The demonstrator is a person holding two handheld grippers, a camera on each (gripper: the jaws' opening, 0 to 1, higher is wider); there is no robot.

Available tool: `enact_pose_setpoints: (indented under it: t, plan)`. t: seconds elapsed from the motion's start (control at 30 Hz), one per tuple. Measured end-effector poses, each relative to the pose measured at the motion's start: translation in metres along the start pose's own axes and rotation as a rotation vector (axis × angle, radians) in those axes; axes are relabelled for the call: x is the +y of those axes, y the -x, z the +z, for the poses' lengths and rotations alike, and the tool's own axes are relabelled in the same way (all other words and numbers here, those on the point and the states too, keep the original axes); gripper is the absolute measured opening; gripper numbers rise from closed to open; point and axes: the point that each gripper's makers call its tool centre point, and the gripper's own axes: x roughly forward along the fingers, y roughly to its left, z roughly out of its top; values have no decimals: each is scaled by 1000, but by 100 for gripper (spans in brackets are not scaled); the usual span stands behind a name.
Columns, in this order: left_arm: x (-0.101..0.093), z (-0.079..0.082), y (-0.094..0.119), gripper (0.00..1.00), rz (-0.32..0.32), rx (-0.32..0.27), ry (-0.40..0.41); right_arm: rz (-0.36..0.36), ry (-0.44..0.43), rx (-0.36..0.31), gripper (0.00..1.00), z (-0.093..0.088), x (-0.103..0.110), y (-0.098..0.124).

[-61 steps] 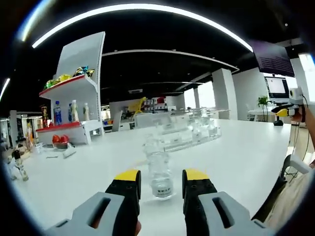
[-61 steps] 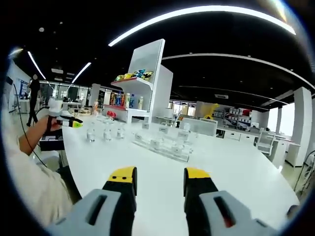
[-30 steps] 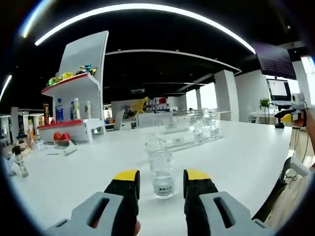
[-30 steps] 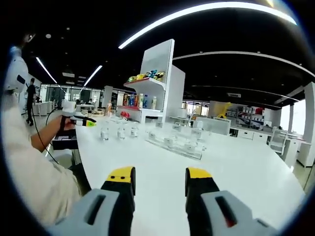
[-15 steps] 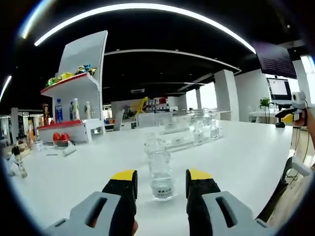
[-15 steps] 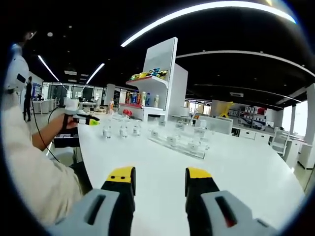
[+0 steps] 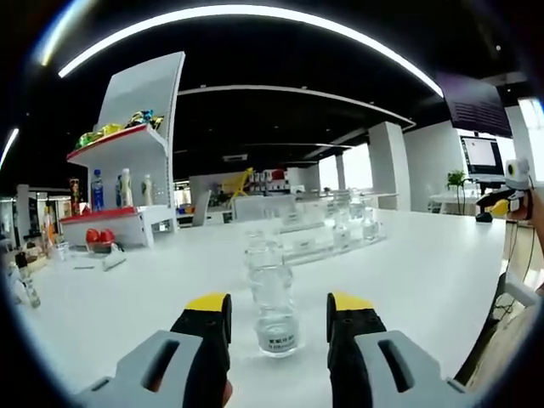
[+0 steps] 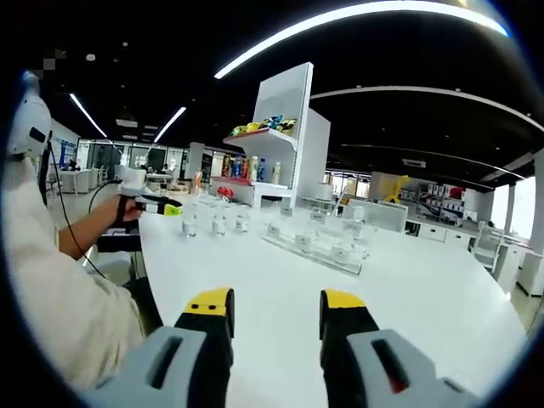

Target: Identify the label on the chemical reagent bottle, grasp the chemical reagent bottle, and place it in the designated position on the reagent rack

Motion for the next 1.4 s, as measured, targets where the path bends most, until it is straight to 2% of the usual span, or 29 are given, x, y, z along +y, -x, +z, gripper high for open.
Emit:
enact_pose_setpoints:
  t: [0.17, 0.4, 0.77, 1.4]
  plan:
    - [3, -5, -7, 46, 3, 2, 7, -1, -2, 3, 39, -1, 0, -2]
    - [6, -3, -14, 47, 14, -24, 28, 2, 2, 9, 39, -1, 2, -5]
    - [2, -13, -25, 46, 14, -6, 25, 4, 3, 14, 39, -2, 2, -6]
    - [6, -13, -29, 43, 32, -11, 30, 1, 1, 23, 39, -3, 3, -8]
